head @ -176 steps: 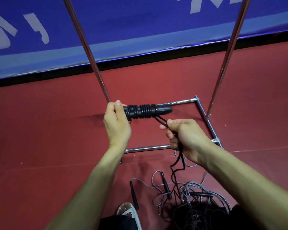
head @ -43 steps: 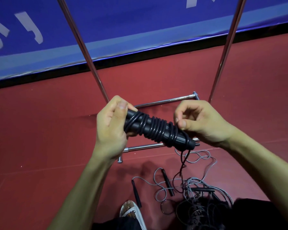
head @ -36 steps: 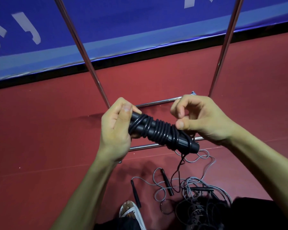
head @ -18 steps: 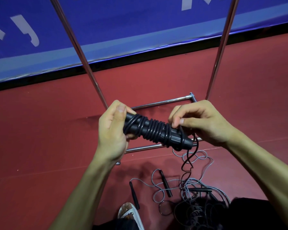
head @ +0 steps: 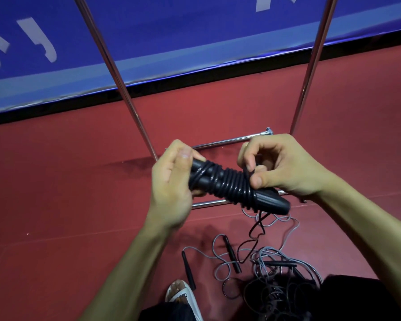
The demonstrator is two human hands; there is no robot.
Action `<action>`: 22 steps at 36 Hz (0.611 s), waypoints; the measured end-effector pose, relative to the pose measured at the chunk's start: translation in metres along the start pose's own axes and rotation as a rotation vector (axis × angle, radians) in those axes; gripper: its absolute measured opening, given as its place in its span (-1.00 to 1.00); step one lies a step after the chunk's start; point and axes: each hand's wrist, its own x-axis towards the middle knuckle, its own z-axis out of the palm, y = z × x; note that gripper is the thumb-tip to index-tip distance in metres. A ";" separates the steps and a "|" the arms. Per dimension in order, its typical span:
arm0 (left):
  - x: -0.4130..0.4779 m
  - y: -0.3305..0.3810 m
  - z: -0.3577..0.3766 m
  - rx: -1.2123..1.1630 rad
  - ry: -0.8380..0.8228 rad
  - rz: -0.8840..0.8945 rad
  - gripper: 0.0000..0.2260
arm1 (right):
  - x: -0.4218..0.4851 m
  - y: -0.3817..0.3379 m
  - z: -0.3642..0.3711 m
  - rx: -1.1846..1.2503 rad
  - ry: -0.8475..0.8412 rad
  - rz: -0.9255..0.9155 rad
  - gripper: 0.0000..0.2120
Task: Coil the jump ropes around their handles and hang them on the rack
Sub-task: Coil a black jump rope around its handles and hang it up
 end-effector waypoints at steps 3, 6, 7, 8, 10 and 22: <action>-0.004 0.002 0.006 0.029 0.032 0.000 -0.75 | 0.003 0.000 0.004 0.032 -0.002 -0.049 -0.69; -0.003 0.006 0.004 0.148 0.054 0.084 -0.76 | 0.004 0.002 0.005 0.059 0.013 -0.027 -0.69; -0.003 0.007 0.003 0.178 0.057 0.103 -0.77 | 0.004 0.002 0.005 0.048 0.025 0.000 -0.68; -0.003 0.008 0.002 0.185 0.069 0.104 -0.76 | 0.004 0.002 0.005 0.019 0.041 0.025 -0.66; -0.001 0.009 -0.001 0.192 0.100 0.106 -0.73 | 0.005 0.001 0.004 -0.054 0.085 0.047 -0.65; -0.001 0.011 -0.002 0.287 0.139 0.173 -0.75 | 0.005 -0.006 -0.008 0.004 0.042 0.169 -0.64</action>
